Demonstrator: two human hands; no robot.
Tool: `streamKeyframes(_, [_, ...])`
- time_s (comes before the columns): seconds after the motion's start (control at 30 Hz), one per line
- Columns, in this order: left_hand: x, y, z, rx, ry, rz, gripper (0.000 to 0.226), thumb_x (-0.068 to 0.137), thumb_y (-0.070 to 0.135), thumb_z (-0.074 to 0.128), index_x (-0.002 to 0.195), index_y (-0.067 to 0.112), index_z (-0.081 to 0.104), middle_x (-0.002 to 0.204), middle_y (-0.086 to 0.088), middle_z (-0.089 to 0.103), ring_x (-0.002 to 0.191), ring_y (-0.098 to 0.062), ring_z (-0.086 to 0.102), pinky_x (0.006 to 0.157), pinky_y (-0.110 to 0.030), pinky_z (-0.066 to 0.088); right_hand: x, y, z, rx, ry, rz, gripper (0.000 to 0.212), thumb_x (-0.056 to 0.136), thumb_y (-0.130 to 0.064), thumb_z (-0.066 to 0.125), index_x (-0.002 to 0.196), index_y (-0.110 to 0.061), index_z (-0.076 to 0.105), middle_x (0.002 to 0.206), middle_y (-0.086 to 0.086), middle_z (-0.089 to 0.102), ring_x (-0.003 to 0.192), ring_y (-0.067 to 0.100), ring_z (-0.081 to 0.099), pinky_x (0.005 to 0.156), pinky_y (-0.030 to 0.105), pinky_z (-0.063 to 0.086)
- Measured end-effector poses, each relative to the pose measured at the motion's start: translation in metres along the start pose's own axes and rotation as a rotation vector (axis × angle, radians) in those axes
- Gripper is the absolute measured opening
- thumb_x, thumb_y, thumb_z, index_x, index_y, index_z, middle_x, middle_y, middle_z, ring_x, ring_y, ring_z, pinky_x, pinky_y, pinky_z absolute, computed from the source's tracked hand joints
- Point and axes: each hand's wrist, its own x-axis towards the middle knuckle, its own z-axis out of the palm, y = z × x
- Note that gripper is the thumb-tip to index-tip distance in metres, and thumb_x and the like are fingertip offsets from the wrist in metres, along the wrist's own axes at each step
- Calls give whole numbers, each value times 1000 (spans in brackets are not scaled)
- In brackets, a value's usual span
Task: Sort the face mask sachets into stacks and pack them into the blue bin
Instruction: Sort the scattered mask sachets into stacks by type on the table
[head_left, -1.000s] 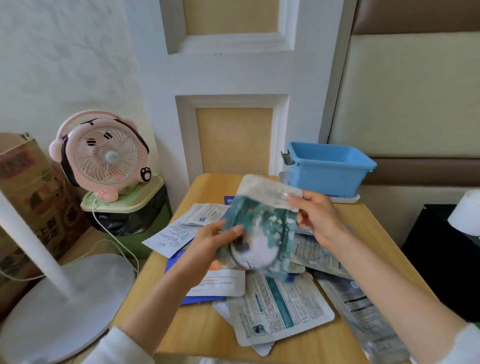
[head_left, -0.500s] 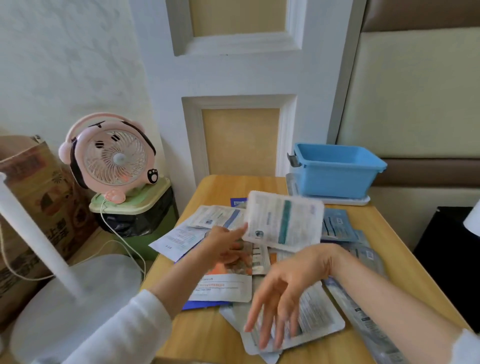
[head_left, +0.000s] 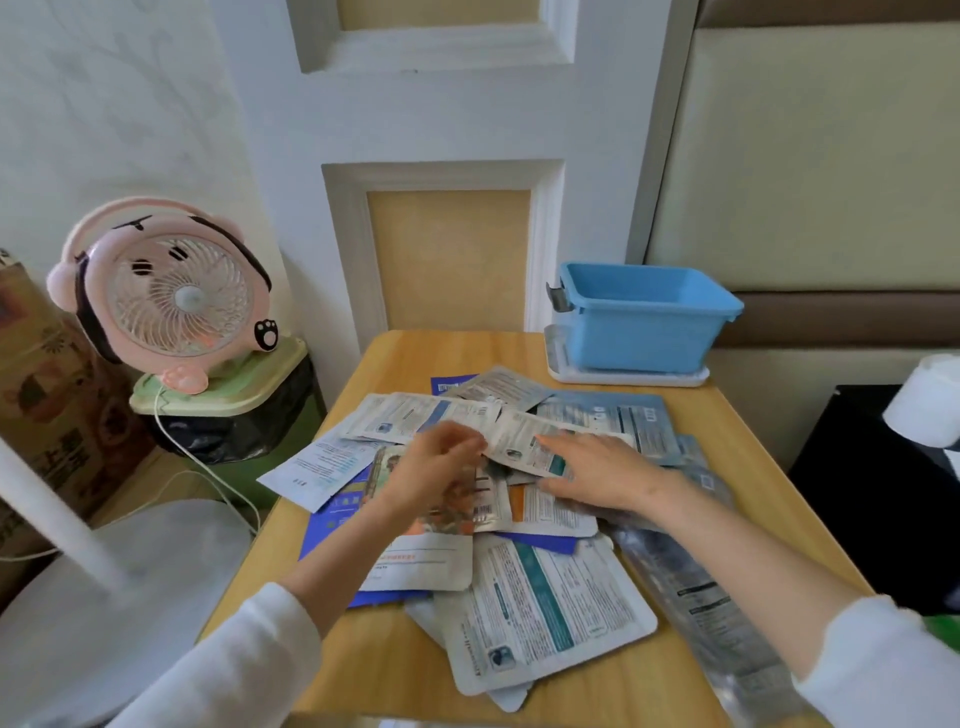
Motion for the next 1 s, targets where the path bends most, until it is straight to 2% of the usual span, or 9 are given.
streamKeyframes(0.13, [-7,13,-33,-176,224,76,14,96,18,50,96,11,61,95,-1,71,89,-16,68,73,-26,53,-6,0,-23,-49,7,-86,32,100,-35,37,111,-18,62,100,3,68,83,17,66,77,30,55])
streamKeyframes(0.27, [-18,18,-52,-125,95,46,47,84,45,60,119,14,52,112,4,63,105,-14,61,91,-32,48,-7,-15,-67,639,381,56,39,99,-25,44,63,-11,51,59,2,45,52,12,40,49,13,30])
streamKeyframes(0.33, [-21,20,-52,-185,3,25,72,72,59,63,127,15,48,119,1,62,104,-13,62,90,-33,49,-5,-41,-70,1059,472,116,41,97,-25,48,73,8,55,65,10,46,61,17,42,55,20,31])
streamKeyframes(0.43, [-22,15,-51,-290,169,-48,33,79,34,71,101,12,63,98,-11,70,78,-21,67,75,-37,52,3,-75,-46,1287,188,234,33,93,-24,55,96,9,57,80,13,61,67,20,59,54,25,47])
streamKeyframes(0.5, [-21,-6,-56,-34,332,-164,19,79,26,74,84,11,62,84,-10,68,69,-22,63,70,-36,52,3,-87,-25,1243,-38,300,21,90,-18,62,90,3,60,76,11,65,54,15,61,44,22,48])
streamKeyframes(0.6, [-29,-39,-57,397,224,-320,32,78,38,73,86,10,59,77,-3,62,67,-19,56,67,-36,48,8,-91,5,847,-81,294,35,87,-25,66,58,-10,53,52,6,60,37,10,53,49,24,50])
streamKeyframes(0.73, [-33,-43,-49,592,331,-261,65,73,52,72,113,10,43,106,-3,44,104,-24,50,77,-31,40,11,-92,6,634,-91,229,44,87,-36,63,51,-13,51,50,5,62,39,9,51,68,28,52])
streamKeyframes(0.83, [-30,-34,-45,380,290,-323,69,75,40,75,120,9,34,121,-11,47,104,-26,52,78,-31,42,9,-93,7,533,-83,220,45,87,-43,60,54,-14,52,49,2,61,37,7,49,66,27,52])
streamKeyframes(1.0, [-45,-40,-50,-50,267,-182,55,78,12,75,117,24,37,97,-11,68,82,-26,69,79,-47,55,11,-84,1,529,0,225,42,86,-48,60,58,-16,56,48,-5,55,38,3,45,53,21,43])
